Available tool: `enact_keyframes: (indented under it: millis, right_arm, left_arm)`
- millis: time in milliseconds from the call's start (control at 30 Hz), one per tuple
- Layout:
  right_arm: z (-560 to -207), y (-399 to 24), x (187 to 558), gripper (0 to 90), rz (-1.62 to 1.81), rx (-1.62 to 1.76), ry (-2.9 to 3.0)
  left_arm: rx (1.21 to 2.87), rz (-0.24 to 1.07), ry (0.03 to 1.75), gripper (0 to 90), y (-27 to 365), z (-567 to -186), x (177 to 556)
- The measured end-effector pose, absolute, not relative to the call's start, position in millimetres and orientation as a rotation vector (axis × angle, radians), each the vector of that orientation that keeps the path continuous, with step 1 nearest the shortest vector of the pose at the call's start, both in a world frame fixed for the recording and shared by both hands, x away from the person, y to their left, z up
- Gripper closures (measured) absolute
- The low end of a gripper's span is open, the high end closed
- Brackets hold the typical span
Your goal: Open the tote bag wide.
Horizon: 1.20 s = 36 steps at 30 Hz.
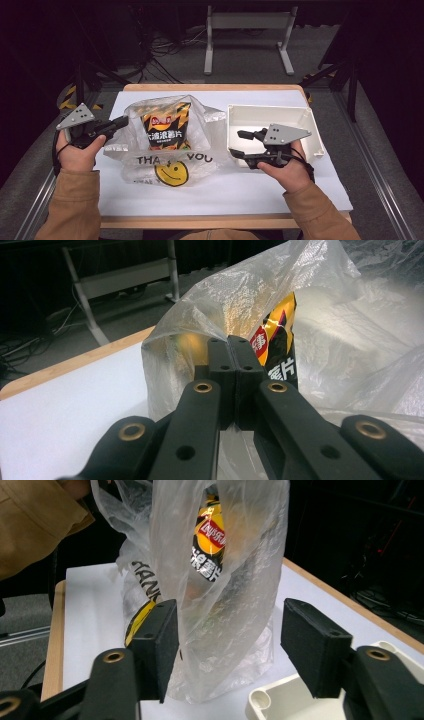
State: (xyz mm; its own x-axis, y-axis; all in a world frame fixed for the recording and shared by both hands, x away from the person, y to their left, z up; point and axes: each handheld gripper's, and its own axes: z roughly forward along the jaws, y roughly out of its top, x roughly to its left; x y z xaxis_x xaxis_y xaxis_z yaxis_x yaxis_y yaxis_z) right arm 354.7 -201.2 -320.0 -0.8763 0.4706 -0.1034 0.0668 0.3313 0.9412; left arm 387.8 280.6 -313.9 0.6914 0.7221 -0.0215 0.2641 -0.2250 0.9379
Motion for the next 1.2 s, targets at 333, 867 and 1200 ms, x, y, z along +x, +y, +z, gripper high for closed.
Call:
enact_keyframes:
  millis: [333, 867, 1200]
  right_arm:
    - [-285, -207, 365, 41.8, 1.539, 0.487, 2.142]
    - [-257, -174, 407, 39.2, 1.627, 0.528, 2.056]
    - [-252, -149, 420, 38.0, 1.683, 0.512, 2.091]
  left_arm:
    - [1.798, 0.521, 0.766, 89.4, 276, -309, 384]
    - [1.821, 0.512, 0.726, 89.3, 270, -310, 369]
    - [1.839, 0.511, 0.694, 89.3, 267, -308, 359]
